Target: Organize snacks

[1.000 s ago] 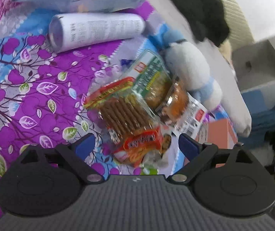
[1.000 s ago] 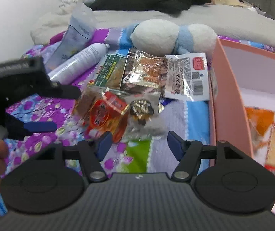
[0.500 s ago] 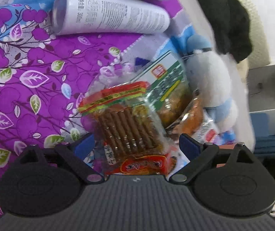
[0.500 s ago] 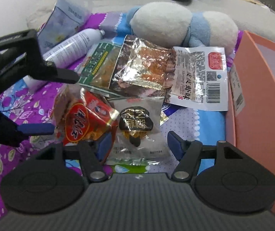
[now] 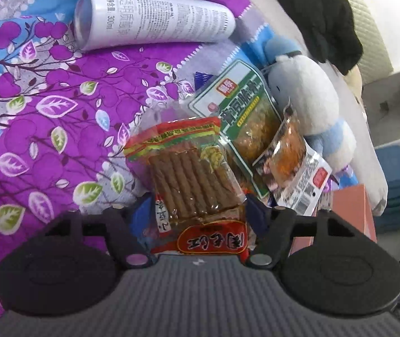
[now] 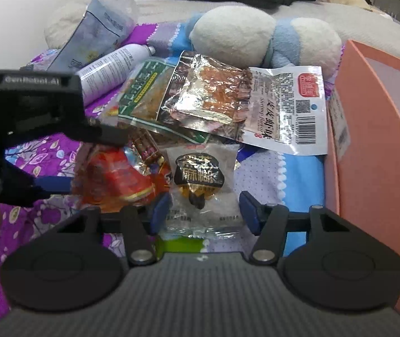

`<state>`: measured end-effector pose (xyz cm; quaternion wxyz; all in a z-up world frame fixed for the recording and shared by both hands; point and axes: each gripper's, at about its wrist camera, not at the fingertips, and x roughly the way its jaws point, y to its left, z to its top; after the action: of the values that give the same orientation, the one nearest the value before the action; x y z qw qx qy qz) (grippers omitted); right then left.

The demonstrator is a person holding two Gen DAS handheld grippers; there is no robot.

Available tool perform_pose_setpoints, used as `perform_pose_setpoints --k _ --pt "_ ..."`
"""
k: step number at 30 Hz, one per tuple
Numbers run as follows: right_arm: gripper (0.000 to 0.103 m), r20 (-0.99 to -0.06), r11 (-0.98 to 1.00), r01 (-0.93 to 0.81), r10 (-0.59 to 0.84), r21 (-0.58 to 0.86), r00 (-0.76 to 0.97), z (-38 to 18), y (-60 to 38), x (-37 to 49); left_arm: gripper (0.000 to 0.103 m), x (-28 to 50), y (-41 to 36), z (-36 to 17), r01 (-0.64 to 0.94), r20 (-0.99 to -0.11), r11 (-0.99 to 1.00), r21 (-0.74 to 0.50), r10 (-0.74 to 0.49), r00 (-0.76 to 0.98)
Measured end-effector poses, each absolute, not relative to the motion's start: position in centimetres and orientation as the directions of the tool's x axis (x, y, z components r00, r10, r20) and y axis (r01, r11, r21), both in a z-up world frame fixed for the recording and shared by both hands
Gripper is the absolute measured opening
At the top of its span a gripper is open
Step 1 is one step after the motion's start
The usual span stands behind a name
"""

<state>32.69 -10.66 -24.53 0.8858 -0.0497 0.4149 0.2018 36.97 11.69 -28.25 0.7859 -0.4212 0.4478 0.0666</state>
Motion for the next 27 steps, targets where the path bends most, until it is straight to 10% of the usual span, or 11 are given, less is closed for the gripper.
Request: perform_pose_setpoints --k 13,15,27 --pt "0.05 -0.701 0.918 -0.39 0.322 0.068 0.637 -23.0 -12.2 24.3 0.067 27.5 9.7 -24.9 -0.398 -0.746 0.718 -0.571 -0.25 0.617" --pt "0.023 -0.708 0.917 -0.392 0.325 0.073 0.627 -23.0 -12.5 23.4 0.067 26.3 9.3 -24.6 -0.387 -0.746 0.727 -0.568 -0.256 0.614" --pt "0.024 -0.677 0.92 -0.377 0.347 0.109 0.649 -23.0 -14.4 19.0 0.069 21.4 8.2 -25.0 -0.319 -0.821 0.855 -0.41 -0.193 0.537"
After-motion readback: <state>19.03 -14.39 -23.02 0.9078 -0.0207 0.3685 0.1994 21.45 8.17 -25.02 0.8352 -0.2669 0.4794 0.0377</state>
